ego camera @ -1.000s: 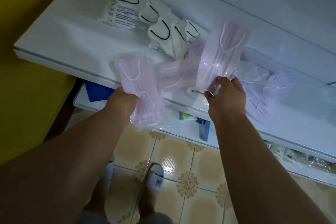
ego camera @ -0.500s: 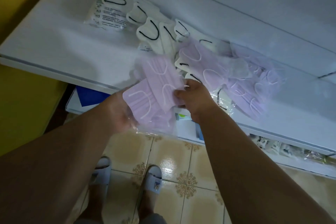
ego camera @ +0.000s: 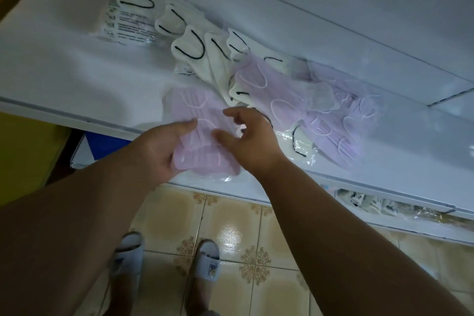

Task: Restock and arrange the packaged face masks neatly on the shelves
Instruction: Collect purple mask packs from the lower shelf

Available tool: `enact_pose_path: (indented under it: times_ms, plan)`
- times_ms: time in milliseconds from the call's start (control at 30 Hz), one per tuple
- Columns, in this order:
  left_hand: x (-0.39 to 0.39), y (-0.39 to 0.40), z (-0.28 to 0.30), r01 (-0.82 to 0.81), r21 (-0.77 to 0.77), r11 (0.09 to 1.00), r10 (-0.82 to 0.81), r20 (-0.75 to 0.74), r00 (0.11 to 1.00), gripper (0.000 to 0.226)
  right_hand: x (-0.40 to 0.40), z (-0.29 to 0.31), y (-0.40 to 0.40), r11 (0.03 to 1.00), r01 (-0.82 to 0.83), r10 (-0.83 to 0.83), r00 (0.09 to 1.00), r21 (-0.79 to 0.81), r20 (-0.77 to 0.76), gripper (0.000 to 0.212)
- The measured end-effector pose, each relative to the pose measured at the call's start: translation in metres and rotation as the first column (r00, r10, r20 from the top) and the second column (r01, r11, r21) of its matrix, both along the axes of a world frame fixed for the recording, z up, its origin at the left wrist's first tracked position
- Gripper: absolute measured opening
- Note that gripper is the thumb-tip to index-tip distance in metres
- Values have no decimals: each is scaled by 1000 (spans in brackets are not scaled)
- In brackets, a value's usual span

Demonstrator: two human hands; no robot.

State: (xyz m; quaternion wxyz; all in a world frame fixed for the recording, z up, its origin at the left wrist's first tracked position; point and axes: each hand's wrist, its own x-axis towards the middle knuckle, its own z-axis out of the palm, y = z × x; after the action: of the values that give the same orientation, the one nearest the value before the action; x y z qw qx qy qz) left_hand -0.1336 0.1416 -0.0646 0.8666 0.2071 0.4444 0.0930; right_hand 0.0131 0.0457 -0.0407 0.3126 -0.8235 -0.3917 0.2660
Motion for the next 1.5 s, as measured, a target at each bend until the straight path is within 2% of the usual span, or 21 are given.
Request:
enact_pose_path:
  times_ms: [67, 100, 167, 233, 367, 467, 533, 600, 633, 700, 767, 833, 933, 1033, 1100, 1200, 1233, 1300, 1367, 1467, 1500]
  plan:
    - [8, 1, -6, -10, 116, 993, 26, -135, 991, 52, 29, -9, 10, 998, 48, -35, 951, -36, 307, 51]
    - [12, 0, -6, -21, 162, 987, 53, -194, 980, 44, 44, -13, 14, 986, 95, -34, 917, -136, 397, 60]
    - [22, -7, -5, -23, 190, 981, 69, -239, 969, 29, 74, -21, 15, 903, 169, 9, 912, -395, 411, 82]
    - [29, -13, -7, -14, 190, 982, 64, -256, 965, 25, 88, -27, 11, 837, 189, 50, 909, -514, 415, 87]
    - [36, -20, -15, -18, 213, 977, 85, -311, 947, 30, 88, -19, 9, 903, 177, 84, 821, -392, 564, 53]
    - [37, -23, -17, -44, 203, 978, 110, -325, 939, 35, 84, -12, 8, 946, 111, 52, 875, -305, 482, 44]
    - [37, -24, -19, -69, 192, 979, 133, -344, 930, 29, 84, -10, 6, 971, 140, -59, 926, -194, 372, 42]
    - [39, -25, -20, -104, 190, 976, 166, -351, 922, 22, 87, -9, 7, 980, 188, -155, 931, -70, 329, 39]
    - [39, -25, -21, -119, 194, 974, 181, -349, 919, 22, 87, -9, 8, 983, 178, -149, 924, -51, 352, 38]
    - [42, -26, -25, -130, 201, 971, 191, -327, 926, 26, 86, -14, 12, 982, 120, -47, 907, -148, 419, 45]
    - [44, -28, -30, -163, 186, 969, 210, -267, 941, 31, 84, -19, 14, 932, 66, 96, 904, -356, 418, 66]
    - [46, -30, -31, -209, 168, 963, 243, -222, 944, 32, 82, -25, 15, 881, 47, 192, 874, -472, 446, 77]
    - [49, -32, -29, -250, 153, 956, 277, -187, 942, 30, 82, -25, 17, 900, 100, 185, 794, -425, 580, 67]
    - [49, -30, -30, -248, 160, 955, 276, -182, 944, 34, 78, -23, 11, 939, 113, 122, 775, -325, 620, 65]
    - [47, -29, -30, -240, 154, 958, 265, -167, 950, 37, 72, -20, 6, 963, 124, 45, 799, -238, 599, 65]
    - [41, -30, -30, -239, 134, 962, 257, -147, 955, 33, 53, -14, -2, 981, 189, -143, 867, -49, 477, 63]
    - [38, -30, -30, -230, 124, 965, 247, -142, 959, 32, 46, -11, -4, 980, 199, -183, 897, 0, 402, 61]
    - [35, -28, -27, -212, 97, 972, 222, -108, 969, 34, 31, -5, -7, 976, 214, -217, 964, 33, 156, 57]
    - [30, -23, -25, -181, 75, 981, 186, -66, 980, 42, 18, -4, -6, 984, 180, -180, 984, 9, -2, 54]
    - [21, -16, -22, -117, 70, 991, 117, 4, 993, 54, 2, -10, -1, 990, -4, -1, 999, -139, -39, 57]
    - [17, -15, -22, -85, 77, 993, 85, 4, 996, 59, -4, -10, 0, 986, -41, 28, 996, -162, -82, 44]
